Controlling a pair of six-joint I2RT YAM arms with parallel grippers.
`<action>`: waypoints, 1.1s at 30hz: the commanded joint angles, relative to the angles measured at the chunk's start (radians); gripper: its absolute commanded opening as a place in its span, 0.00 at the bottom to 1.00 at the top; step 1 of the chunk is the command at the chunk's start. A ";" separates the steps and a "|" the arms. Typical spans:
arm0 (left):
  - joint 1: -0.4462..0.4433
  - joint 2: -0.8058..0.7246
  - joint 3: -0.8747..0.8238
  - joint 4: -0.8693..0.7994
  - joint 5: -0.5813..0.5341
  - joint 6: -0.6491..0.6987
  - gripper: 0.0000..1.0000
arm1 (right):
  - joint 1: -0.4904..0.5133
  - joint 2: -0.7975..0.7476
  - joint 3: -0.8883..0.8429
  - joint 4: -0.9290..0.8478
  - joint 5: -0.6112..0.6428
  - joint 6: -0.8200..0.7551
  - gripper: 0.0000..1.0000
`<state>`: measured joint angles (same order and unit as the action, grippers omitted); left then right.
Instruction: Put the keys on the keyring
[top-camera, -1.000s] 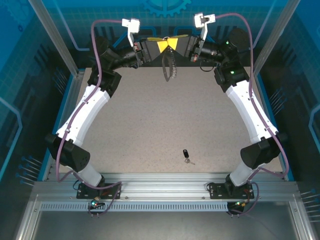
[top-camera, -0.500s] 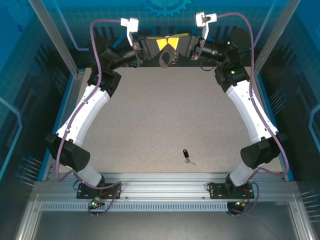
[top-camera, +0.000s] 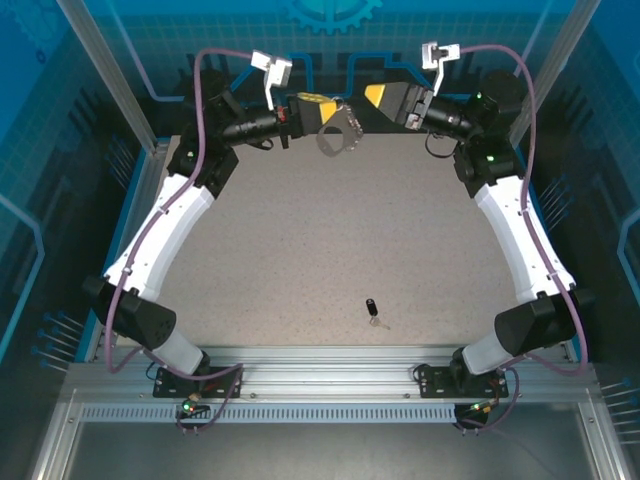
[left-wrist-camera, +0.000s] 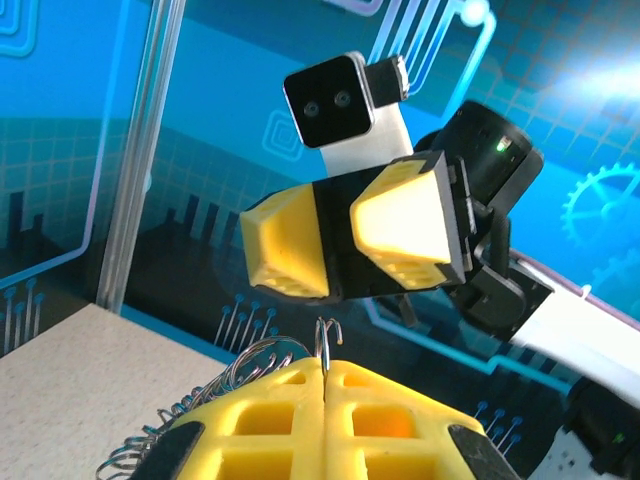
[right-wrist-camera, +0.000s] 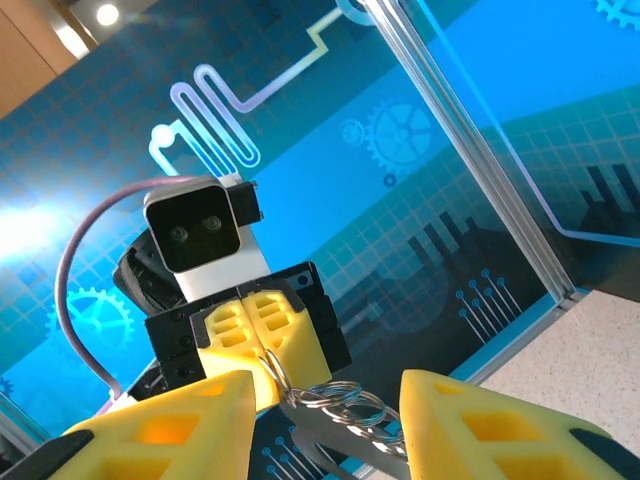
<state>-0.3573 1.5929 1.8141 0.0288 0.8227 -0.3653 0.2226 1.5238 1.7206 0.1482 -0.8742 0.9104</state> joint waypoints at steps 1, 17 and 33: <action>-0.003 -0.038 0.062 -0.128 -0.004 0.155 0.00 | 0.030 -0.015 0.043 -0.144 -0.039 -0.120 0.43; -0.003 -0.015 0.105 -0.183 0.044 0.157 0.00 | 0.118 0.087 0.208 -0.325 -0.104 -0.283 0.40; -0.003 -0.005 0.115 -0.150 0.050 0.117 0.00 | 0.124 0.097 0.195 -0.310 -0.112 -0.286 0.07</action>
<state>-0.3565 1.5921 1.8843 -0.1757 0.8528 -0.2371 0.3283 1.6127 1.9041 -0.1532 -0.9581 0.6266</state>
